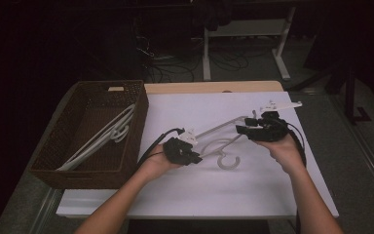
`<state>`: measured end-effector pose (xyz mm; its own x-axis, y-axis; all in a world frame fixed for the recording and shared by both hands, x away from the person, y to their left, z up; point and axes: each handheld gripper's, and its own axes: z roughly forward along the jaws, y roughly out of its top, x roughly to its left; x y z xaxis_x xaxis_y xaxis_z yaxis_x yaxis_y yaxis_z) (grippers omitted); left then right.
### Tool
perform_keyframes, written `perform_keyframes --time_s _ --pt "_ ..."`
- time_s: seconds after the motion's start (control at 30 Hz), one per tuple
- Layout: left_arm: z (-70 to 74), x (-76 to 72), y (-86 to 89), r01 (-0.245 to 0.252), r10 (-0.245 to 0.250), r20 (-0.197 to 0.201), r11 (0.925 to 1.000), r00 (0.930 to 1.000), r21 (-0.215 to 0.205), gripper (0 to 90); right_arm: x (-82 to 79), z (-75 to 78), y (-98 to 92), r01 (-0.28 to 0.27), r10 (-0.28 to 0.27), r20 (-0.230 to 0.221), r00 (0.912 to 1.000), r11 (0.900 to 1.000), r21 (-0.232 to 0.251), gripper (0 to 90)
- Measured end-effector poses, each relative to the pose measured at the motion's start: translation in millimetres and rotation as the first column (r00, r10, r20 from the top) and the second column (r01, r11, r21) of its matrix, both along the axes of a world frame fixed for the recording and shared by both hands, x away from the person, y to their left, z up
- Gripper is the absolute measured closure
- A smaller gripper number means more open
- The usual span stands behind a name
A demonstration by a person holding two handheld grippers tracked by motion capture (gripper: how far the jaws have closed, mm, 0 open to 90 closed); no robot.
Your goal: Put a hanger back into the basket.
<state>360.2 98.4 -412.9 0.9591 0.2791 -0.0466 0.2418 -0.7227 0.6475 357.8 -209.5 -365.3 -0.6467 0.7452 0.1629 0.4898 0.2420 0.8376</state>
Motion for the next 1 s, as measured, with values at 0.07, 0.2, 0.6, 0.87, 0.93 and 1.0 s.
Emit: perform_keyframes --time_s 0.07,0.2,0.6,0.87,0.93,1.0 --pt "8.8 2.0 1.4 -0.029 0.029 -0.012 0.9995 0.9995 -0.012 82.1 -6.8 5.1 -7.1 0.005 -0.006 0.010 0.9999 1.000 0.011 41.0" --pt "29.0 5.7 1.9 -0.057 0.057 -0.017 0.9983 0.9982 -0.014 82.1 -23.8 14.3 -23.9 0.018 -0.019 0.046 0.9988 0.999 0.031 35.4" --pt "105.7 14.2 18.6 -0.113 0.111 -0.029 0.9915 0.9934 -0.065 82.1 -48.2 -10.3 -26.6 -0.002 0.002 0.035 0.9994 1.000 -0.015 23.0" --pt "143.0 17.0 63.4 -0.173 0.173 -0.006 0.9833 0.9849 -0.056 82.1 -49.7 -20.5 -12.1 -0.051 0.051 0.041 0.9979 0.998 -0.022 17.2" --pt "151.5 17.6 79.5 -0.191 0.192 0.007 0.9803 0.9814 -0.049 82.1 -50.0 -22.6 -9.2 -0.060 0.061 0.040 0.9973 0.998 -0.028 15.9" --pt "159.9 17.7 97.0 -0.215 0.216 0.023 0.9757 0.9761 -0.043 82.1 -49.8 -24.1 -6.9 -0.065 0.066 0.038 0.9971 0.997 -0.031 15.0"
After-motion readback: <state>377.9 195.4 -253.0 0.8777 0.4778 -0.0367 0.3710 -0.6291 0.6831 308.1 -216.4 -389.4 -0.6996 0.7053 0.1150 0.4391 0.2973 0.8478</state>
